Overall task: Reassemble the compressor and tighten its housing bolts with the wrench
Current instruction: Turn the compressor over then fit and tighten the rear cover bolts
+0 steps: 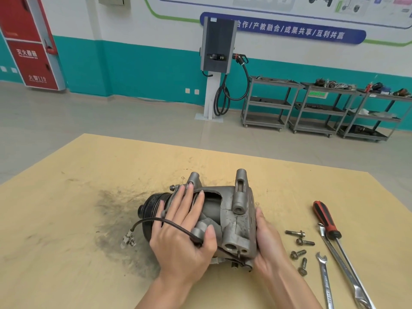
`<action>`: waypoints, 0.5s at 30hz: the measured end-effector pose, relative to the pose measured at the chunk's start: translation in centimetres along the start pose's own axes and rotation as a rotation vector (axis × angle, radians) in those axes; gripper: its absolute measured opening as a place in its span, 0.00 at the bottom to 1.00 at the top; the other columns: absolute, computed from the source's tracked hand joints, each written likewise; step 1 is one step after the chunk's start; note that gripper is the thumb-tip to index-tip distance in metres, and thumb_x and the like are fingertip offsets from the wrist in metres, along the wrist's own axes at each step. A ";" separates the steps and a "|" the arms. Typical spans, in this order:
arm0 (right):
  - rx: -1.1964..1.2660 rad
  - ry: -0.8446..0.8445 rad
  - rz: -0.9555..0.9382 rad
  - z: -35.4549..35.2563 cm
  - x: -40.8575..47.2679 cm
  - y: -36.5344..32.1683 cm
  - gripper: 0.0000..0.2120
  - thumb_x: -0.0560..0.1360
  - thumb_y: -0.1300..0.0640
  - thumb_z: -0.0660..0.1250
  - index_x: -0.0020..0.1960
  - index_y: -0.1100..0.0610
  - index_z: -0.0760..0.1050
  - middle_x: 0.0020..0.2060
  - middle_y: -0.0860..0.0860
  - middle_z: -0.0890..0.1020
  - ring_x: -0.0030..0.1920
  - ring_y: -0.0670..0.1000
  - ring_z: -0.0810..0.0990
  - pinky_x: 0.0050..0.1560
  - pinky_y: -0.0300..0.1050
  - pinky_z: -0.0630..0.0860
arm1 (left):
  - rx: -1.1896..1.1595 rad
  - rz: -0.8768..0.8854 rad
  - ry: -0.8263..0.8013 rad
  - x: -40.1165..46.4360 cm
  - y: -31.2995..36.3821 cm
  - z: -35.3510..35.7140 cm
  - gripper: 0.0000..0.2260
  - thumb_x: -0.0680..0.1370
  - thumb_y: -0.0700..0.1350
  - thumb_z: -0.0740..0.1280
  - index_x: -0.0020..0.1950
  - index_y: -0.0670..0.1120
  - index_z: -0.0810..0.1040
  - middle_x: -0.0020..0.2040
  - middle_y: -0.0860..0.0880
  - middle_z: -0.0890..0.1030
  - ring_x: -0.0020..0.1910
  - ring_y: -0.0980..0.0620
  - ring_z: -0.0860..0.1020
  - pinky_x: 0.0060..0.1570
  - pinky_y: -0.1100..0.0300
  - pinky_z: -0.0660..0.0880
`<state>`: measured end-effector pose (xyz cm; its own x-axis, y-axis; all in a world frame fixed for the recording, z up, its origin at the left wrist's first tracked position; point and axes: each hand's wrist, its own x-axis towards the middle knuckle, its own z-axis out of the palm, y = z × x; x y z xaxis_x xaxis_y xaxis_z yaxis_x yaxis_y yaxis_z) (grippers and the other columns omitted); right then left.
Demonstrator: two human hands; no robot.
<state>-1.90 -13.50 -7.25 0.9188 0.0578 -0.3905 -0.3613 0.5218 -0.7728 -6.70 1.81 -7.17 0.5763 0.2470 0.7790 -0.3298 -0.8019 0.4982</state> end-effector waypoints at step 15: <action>-0.050 0.096 -0.143 -2.1 -5.5 -5.2 0.20 0.83 0.49 0.55 0.56 0.64 0.78 0.48 0.61 0.86 0.44 0.57 0.86 0.35 0.52 0.83 | -0.486 -0.278 0.098 -0.1 3.6 2.6 0.26 0.82 0.63 0.48 0.65 0.51 0.78 0.70 0.50 0.75 0.73 0.54 0.71 0.69 0.37 0.68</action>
<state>-5.41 -18.35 -2.17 0.9428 -0.0966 -0.3191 -0.2379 0.4756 -0.8469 -6.01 -2.52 -6.45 0.6262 0.4809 0.6137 -0.4954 -0.3623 0.7895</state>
